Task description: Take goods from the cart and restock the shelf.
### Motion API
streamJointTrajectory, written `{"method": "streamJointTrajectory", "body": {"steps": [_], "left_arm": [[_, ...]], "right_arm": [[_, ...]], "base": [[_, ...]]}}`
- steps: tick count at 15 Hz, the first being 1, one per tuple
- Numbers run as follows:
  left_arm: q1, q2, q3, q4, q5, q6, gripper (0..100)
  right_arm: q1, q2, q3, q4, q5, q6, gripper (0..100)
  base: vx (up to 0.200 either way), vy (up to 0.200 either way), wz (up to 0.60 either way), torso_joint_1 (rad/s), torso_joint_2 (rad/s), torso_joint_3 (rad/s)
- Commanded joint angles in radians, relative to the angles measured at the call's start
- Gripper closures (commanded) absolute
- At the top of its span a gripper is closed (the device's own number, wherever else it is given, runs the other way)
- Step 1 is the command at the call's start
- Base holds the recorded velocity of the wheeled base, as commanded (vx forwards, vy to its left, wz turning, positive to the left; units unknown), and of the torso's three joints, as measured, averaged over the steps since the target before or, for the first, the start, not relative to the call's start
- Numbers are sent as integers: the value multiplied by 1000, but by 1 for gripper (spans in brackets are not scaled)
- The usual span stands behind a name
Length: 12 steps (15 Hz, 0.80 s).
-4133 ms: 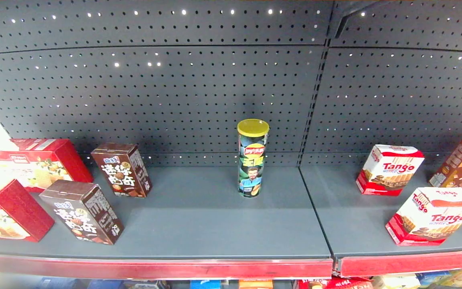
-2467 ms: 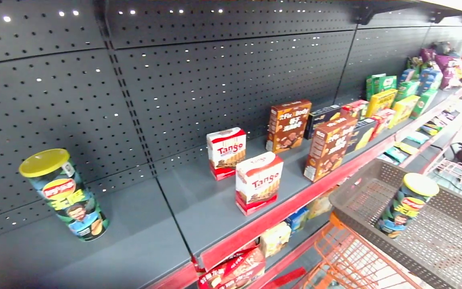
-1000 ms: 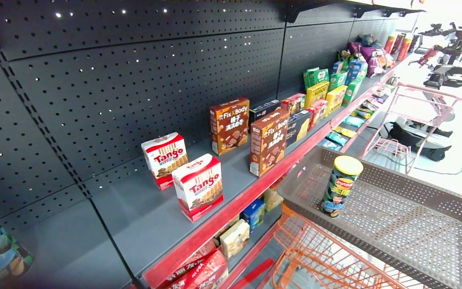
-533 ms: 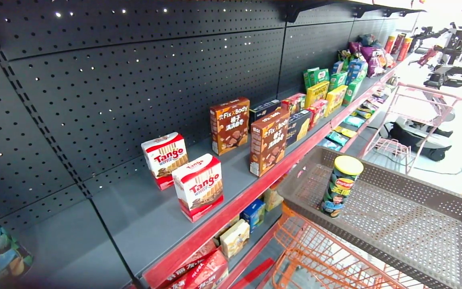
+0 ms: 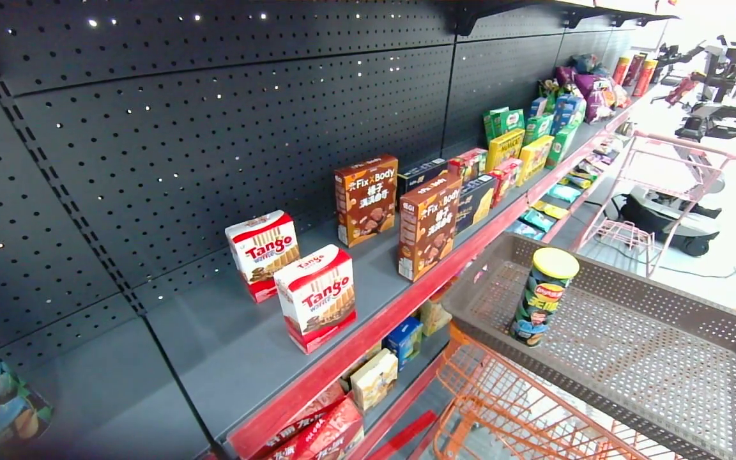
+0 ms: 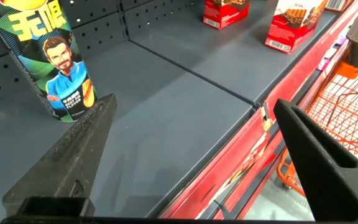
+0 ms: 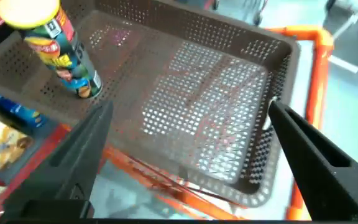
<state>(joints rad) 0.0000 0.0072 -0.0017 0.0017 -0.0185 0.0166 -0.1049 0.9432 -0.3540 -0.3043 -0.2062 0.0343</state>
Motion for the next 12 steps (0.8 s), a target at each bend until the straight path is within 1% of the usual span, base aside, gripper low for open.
{"method": "streamJointTrajectory", "body": {"steps": [1, 2, 4, 5, 6, 7, 10, 12], "left_arm": [[0, 2, 0, 0, 0, 0, 0], [0, 2, 0, 0, 0, 0, 0], [0, 0, 0, 0, 0, 0, 0], [0, 2, 0, 0, 0, 0, 0], [0, 0, 0, 0, 0, 0, 0], [0, 2, 0, 0, 0, 0, 0], [0, 0, 0, 0, 0, 0, 0], [0, 2, 0, 0, 0, 0, 0]], "right_arm": [[-9, 319, -102, -107, 2, 67, 0], [-9, 319, -102, -107, 2, 67, 0], [-25, 516, -115, -346, 83, 61, 0], [-29, 560, -115, -417, 100, 21, 0], [-29, 582, -117, -443, 117, -4, 0], [-29, 661, -112, -518, 195, -45, 0], [-21, 686, -117, -533, 318, -53, 0], [-21, 718, -148, -546, 387, -91, 0]], "base": [[0, 0, 0, 0, 0, 0], [0, 0, 0, 0, 0, 0], [0, 0, 0, 0, 0, 0], [0, 0, 0, 0, 0, 0], [0, 0, 0, 0, 0, 0], [0, 0, 0, 0, 0, 0], [0, 0, 0, 0, 0, 0], [0, 0, 0, 0, 0, 0]]}}
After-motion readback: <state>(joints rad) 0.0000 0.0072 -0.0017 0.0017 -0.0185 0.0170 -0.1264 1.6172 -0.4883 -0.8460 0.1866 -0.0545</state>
